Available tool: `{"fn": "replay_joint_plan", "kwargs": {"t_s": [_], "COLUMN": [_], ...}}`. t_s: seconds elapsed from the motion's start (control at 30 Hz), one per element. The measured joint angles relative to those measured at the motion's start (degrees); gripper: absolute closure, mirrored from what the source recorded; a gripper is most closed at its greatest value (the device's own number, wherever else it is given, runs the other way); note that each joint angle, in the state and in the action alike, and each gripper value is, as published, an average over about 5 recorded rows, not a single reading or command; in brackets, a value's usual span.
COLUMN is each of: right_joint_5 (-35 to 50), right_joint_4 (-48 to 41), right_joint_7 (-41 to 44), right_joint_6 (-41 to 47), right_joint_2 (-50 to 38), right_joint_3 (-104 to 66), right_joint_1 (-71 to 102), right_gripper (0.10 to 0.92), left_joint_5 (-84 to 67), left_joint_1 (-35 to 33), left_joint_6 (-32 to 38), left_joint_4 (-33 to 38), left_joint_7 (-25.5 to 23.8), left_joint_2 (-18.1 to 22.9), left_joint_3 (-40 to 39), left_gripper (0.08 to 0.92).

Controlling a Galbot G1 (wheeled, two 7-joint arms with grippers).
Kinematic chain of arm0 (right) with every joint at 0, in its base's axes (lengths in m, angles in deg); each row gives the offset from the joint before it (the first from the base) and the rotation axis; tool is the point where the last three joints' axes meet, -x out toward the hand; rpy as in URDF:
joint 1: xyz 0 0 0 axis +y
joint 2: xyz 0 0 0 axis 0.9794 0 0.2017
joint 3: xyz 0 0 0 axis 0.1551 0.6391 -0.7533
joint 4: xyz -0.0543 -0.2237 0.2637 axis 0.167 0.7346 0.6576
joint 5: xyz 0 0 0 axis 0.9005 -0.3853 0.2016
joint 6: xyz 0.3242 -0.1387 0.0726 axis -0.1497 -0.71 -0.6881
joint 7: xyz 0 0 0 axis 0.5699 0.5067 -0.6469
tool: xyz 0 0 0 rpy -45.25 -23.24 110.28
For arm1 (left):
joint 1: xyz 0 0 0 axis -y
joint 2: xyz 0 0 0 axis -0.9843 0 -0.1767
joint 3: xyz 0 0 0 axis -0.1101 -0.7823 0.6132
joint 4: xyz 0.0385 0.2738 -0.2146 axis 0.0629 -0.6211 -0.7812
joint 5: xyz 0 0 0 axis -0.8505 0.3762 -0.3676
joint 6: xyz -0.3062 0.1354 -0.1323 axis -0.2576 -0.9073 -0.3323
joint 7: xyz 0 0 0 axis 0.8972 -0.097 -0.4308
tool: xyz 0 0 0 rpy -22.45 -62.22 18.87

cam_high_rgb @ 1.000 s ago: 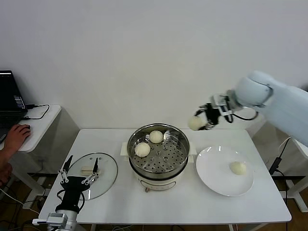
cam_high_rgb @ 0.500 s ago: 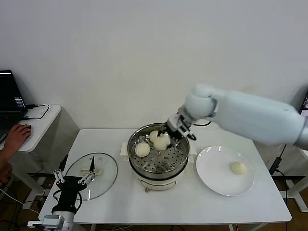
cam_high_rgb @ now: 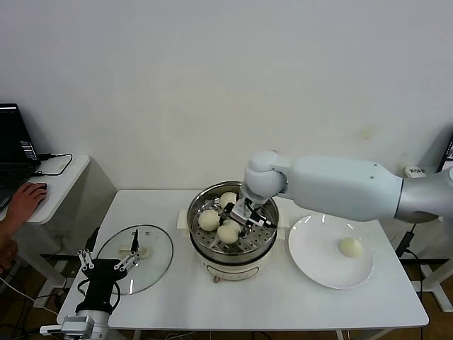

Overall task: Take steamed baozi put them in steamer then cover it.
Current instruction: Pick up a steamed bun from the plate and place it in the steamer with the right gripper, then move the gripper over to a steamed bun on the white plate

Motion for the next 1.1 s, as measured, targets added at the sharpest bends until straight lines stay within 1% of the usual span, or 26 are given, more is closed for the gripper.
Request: {"fn": "replay_joint_plan", "kwargs": {"t_s": [0.1, 0.27, 0.37, 0.53, 0.7, 0.93, 1.1], "right_joint_5": [-0.58, -0.83, -0.55, 1.15, 4.01, 6.45, 5.81], "right_joint_4": [0.0, 0.2, 0.76, 2.3, 4.35, 7.67, 9.06], "right_joint_7": [-0.1, -0.23, 0.0, 0.86, 2.14, 2.65, 2.76], "right_joint_6": [-0.57, -1.22, -1.32, -0.22, 4.21, 12.58, 15.94], "right_joint_2": [0.27, 0.3, -0.22, -2.93, -8.14, -19.55, -28.8], "right_joint_3": [0.23, 0.17, -0.2, -1.68, -4.5, -8.55, -11.18], "right_joint_1": [0.41, 0.32, -0.46, -2.5, -4.43, -4.74, -1.91], "right_gripper": [0.386, 0.257, 0.213, 0.203, 0.202, 0.203, 0.203], "left_joint_5": [0.01, 0.03, 0.0, -0.17, -0.56, -1.22, -1.39], "left_joint_1": [-0.01, -0.01, 0.05, 0.34, 0.81, 1.71, 2.49], "left_joint_6": [0.01, 0.02, 0.02, 0.0, -0.02, -0.1, -0.15], "left_joint_4": [-0.01, 0.02, 0.02, 0.04, -0.34, -1.47, -2.15], "left_joint_7": [0.0, -0.01, -0.01, -0.01, -0.01, -0.07, -0.1], "left_joint_2": [0.08, 0.0, -0.19, -0.71, -1.43, -2.78, -3.7], "left_joint_3": [-0.07, -0.07, -0.01, 0.15, 0.28, -0.35, -1.15], "left_gripper": [0.177, 0.177, 0.177, 0.177, 0.177, 0.177, 0.177]}}
